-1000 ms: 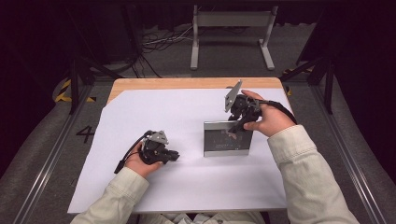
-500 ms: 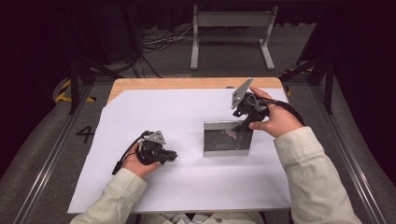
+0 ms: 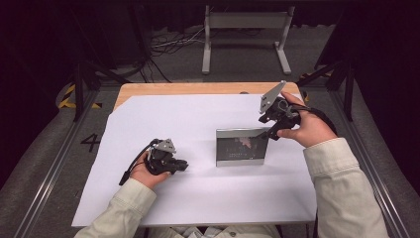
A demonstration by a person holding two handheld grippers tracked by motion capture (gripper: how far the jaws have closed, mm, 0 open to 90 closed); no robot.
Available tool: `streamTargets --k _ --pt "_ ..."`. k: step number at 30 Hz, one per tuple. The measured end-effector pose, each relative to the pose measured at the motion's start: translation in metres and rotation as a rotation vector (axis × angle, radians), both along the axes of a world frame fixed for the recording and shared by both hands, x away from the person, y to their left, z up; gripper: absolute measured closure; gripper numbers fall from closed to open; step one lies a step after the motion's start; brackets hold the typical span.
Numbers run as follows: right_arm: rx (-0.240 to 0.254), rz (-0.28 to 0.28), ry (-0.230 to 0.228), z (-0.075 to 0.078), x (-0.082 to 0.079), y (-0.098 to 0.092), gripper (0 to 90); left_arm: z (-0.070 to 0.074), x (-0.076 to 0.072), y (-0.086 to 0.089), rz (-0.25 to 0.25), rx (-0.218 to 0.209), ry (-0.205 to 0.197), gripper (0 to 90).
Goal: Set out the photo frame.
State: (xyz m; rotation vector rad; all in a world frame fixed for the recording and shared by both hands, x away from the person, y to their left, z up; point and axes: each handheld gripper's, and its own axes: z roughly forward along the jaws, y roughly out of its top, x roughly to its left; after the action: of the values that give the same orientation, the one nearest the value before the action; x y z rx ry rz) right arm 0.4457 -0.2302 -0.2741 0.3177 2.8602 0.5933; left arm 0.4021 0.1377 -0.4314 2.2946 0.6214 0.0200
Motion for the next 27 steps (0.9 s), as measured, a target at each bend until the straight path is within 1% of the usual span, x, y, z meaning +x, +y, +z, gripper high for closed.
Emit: streamTargets --k 4,7,9,13,24,27 --pt "0.008 -0.012 -0.006 0.002 -0.003 -0.008 40.4 0.0 0.0 0.0 0.0 -0.002 0.005 81.6" --pt "0.009 -0.018 -0.008 0.003 -0.004 -0.012 40.8 0.0 0.001 -0.001 -0.001 -0.003 0.001 81.6" --pt "0.017 -0.027 -0.012 0.004 -0.006 -0.018 40.9 0.0 0.001 0.0 -0.002 -0.003 0.002 81.5" --pt "0.019 -0.033 -0.015 0.005 -0.007 -0.024 41.0 0.0 0.001 0.003 0.009 -0.005 0.003 81.5" --pt "0.038 -0.081 -0.019 0.005 -0.013 -0.048 41.0 0.001 0.002 0.006 0.015 -0.008 -0.008 81.2" --pt "0.047 -0.096 -0.02 0.004 -0.014 -0.056 40.9 0.001 0.002 0.007 0.016 -0.009 -0.006 81.1"
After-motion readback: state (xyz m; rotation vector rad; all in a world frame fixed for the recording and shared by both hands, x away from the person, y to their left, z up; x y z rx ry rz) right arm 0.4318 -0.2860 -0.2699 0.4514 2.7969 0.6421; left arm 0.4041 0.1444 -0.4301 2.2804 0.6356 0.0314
